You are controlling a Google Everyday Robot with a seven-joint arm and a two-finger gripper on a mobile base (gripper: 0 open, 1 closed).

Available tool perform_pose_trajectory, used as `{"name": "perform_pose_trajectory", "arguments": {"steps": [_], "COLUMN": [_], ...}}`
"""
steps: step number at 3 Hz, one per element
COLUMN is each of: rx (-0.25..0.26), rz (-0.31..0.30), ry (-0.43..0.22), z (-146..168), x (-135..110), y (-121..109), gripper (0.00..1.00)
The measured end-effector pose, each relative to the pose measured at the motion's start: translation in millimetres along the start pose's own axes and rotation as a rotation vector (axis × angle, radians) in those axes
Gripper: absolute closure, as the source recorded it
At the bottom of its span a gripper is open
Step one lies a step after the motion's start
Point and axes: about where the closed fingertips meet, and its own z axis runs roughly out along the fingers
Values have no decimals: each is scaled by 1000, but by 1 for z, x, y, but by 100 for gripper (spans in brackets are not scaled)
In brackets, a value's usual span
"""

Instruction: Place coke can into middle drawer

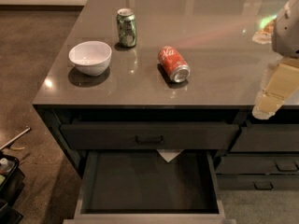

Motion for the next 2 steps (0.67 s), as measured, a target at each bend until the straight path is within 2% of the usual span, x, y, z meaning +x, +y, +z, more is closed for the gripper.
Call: {"name": "perform_pose_trajectory", "arguments": {"steps": [1, 2], "rx": [6, 7], "rz": [-3, -61], "ry": [-11, -67], "z": [0, 4], "x": [-8, -57], "y": [-4, -17], "gripper": [0, 0]}}
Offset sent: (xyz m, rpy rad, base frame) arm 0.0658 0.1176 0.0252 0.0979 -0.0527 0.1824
